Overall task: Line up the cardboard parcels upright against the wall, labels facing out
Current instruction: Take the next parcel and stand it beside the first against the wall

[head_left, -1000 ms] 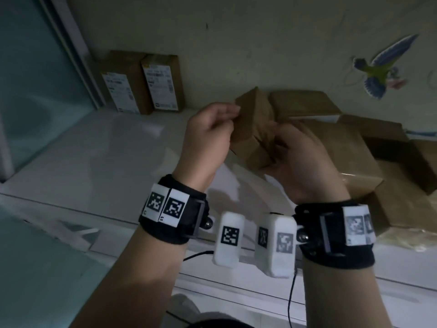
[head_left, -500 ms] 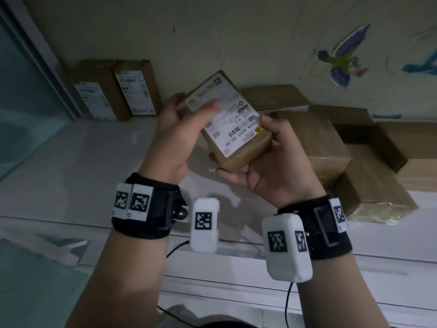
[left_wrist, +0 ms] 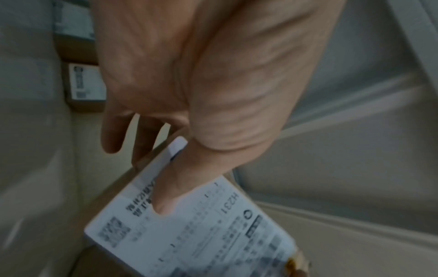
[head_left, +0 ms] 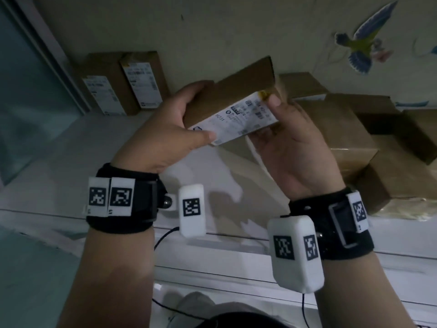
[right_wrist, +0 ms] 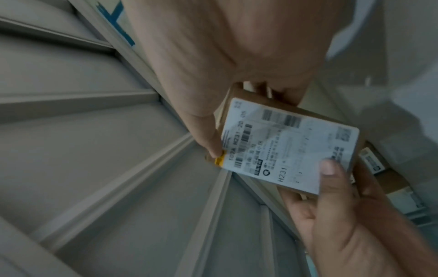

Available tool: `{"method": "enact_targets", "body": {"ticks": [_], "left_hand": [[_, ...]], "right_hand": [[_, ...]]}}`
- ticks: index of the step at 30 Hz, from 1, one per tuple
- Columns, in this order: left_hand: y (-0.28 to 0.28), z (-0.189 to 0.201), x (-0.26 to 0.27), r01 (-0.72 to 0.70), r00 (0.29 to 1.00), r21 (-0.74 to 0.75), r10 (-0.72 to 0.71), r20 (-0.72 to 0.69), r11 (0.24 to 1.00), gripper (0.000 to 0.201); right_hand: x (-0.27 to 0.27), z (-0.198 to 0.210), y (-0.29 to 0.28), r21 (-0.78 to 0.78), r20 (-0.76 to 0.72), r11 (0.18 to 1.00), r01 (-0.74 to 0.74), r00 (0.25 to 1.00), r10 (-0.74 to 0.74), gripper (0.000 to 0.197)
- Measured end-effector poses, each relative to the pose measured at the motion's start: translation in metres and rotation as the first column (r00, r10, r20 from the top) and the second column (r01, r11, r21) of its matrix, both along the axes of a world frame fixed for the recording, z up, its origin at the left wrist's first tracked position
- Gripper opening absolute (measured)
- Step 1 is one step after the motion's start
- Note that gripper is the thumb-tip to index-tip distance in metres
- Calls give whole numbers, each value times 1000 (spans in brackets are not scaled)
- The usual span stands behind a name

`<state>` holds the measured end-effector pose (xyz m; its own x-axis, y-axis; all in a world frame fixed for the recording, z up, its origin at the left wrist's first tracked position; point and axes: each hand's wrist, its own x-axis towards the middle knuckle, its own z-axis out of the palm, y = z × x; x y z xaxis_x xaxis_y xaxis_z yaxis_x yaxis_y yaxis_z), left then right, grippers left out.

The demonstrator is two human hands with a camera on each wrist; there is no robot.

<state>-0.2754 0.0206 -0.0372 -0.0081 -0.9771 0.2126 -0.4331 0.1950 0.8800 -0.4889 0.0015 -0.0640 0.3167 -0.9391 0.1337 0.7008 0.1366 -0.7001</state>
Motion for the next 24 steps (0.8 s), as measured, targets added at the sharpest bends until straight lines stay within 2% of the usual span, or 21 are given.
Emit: {"method": "enact_targets", "body": {"ticks": [3, 6, 9, 12, 15, 18, 20, 21, 24], "left_hand": [[-4, -4, -6, -31, 998, 8, 32, -59, 999, 76], [-7, -5, -16, -4, 964, 11, 7, -265, 1000, 73], [-5, 4, -21, 54, 928, -64, -73, -364, 997, 47], [-2, 12, -17, 98, 895, -99, -131, -427, 990, 27], [-5, 14, -4, 77, 807, -48, -90, -584, 996, 30], [-10, 17, 14, 8, 752, -74, -55, -657, 997, 32], [-14, 18, 34, -35, 766, -133, -59, -641, 991, 15], [-17, 18, 45, -56, 780, -154, -53, -624, 986, 15], [-29, 26, 80, -50, 834, -157, -45, -550, 986, 47]], "right_hand": [[4, 1, 2, -79, -86, 996, 30, 996, -36, 59], [7, 2, 6, -138, -241, 989, -50, 970, 15, 49], [14, 5, 6, -126, -362, 978, -163, 926, 108, 48], [22, 7, 1, -110, -402, 976, -188, 906, 130, 53], [33, 8, -6, -111, -409, 982, -156, 907, 98, 55], [54, 16, -11, -111, -424, 989, -102, 905, 46, 59], [74, 24, -15, -116, -470, 991, -66, 883, 4, 54], [83, 28, -18, -130, -499, 990, -52, 866, -20, 51], [111, 46, -29, -129, -512, 992, -12, 857, -56, 52]]}}
